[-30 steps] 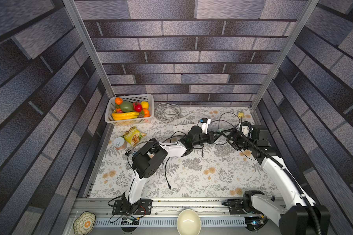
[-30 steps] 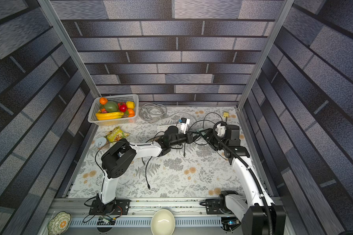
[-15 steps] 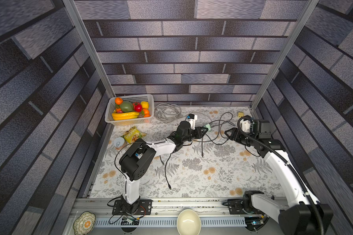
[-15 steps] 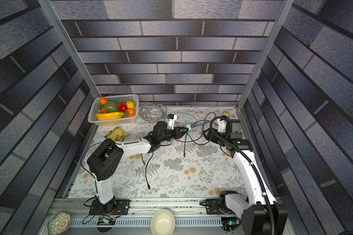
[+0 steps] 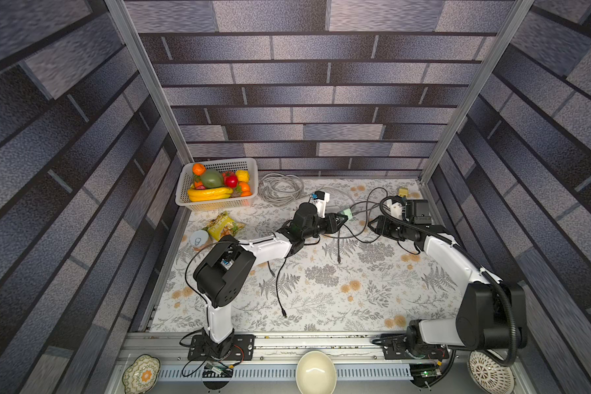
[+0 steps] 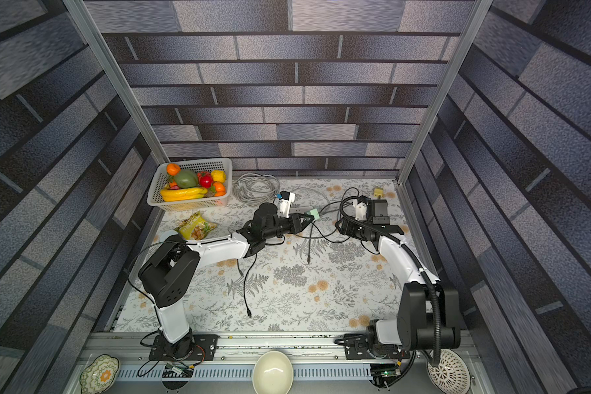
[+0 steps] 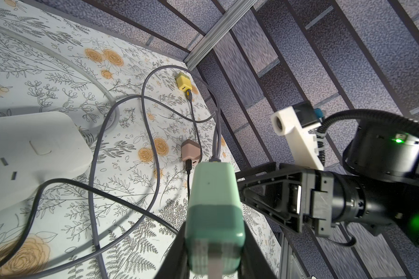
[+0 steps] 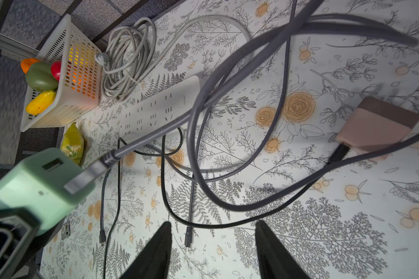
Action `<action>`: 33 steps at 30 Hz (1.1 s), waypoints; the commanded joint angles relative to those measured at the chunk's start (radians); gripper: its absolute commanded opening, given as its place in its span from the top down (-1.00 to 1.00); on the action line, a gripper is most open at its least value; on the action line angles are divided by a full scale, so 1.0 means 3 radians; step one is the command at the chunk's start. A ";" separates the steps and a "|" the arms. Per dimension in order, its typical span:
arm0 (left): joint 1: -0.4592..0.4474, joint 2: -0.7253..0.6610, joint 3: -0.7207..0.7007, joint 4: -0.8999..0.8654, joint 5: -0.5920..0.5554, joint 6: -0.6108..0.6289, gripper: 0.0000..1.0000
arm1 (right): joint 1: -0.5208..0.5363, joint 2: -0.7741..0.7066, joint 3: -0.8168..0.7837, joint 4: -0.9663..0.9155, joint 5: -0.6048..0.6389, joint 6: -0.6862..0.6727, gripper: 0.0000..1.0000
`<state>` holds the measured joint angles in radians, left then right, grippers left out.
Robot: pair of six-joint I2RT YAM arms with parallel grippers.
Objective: Charge mp3
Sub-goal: Adjust the charging cable at the center of the board.
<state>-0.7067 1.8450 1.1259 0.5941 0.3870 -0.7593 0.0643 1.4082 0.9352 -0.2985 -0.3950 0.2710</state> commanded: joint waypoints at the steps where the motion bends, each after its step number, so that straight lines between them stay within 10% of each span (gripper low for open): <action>1: 0.0014 -0.0245 -0.0018 0.0050 0.0085 0.0073 0.79 | 0.0061 0.0215 0.0166 0.0279 0.0030 -0.0073 -0.07; 5: 0.0029 -0.0318 -0.0010 0.0017 0.0127 0.0082 0.79 | 0.0102 0.0382 0.0292 0.0353 0.0190 -0.0072 0.24; 8: 0.0137 -0.0374 -0.0020 -0.0062 0.0084 0.0068 0.80 | 0.0105 0.0292 0.0405 0.0223 0.0416 -0.0074 0.98; 23: 0.1582 -0.1502 0.0338 -0.1155 -0.0551 0.0545 0.85 | -0.0368 -0.0431 0.0972 -0.0672 0.0808 -0.0081 1.00; 33: 0.2398 -0.1693 0.1929 -0.2221 -0.0287 0.0838 0.85 | -0.0849 -0.0092 0.1380 -0.0906 0.1642 0.0337 1.00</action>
<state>-0.0154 1.3624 1.5673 0.0338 0.2607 -0.5716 -0.1741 1.3357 1.3182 -0.5331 0.0025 0.3195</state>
